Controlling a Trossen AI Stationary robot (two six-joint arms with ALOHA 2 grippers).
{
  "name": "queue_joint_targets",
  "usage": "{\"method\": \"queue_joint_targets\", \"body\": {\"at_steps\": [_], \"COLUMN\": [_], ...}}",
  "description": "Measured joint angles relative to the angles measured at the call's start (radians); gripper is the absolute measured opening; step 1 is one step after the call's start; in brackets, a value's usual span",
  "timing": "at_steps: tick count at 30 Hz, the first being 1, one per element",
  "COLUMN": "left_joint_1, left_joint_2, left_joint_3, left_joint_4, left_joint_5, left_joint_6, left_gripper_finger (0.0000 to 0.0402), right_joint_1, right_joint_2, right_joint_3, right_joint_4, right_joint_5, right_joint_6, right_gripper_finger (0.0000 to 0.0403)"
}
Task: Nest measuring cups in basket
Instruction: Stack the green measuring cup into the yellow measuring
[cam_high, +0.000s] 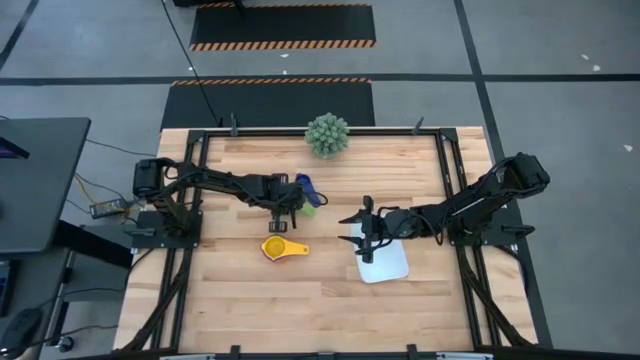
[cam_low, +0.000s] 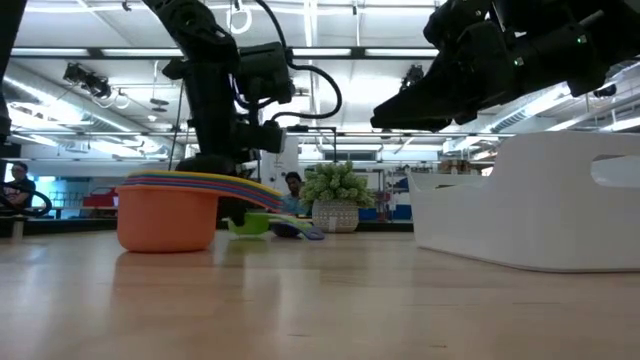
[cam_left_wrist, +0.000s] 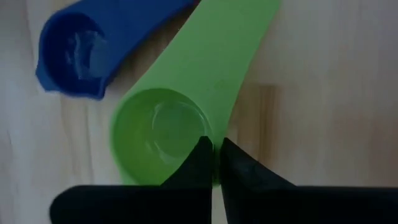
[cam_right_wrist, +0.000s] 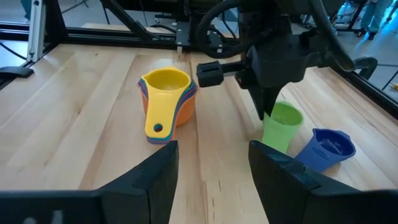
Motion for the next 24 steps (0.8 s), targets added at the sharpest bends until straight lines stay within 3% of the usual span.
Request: {"method": "queue_joint_targets", "body": {"at_steps": [5, 13, 24], "left_joint_1": [-0.016, -0.139, -0.389], "left_joint_2": [-0.002, -0.003, -0.004], "left_joint_3": [0.097, 0.291, 0.350], "left_joint_4": [-0.148, -0.369, -0.554], "left_joint_5": [-0.001, -0.027, -0.076], "left_joint_6": [-0.110, -0.297, -0.656], "left_gripper_finger": [0.0012, 0.0012, 0.0012], "right_joint_1": [0.000, 0.000, 0.015], "right_joint_2": [0.000, 0.000, 0.000], "right_joint_3": [0.000, 0.000, 0.000], "right_joint_4": [-0.006, -0.016, -0.023], "right_joint_5": [0.002, 0.001, 0.024], "right_joint_6": [-0.021, -0.065, -0.068], "right_gripper_finger": [0.0202, 0.0202, 0.0202]}}
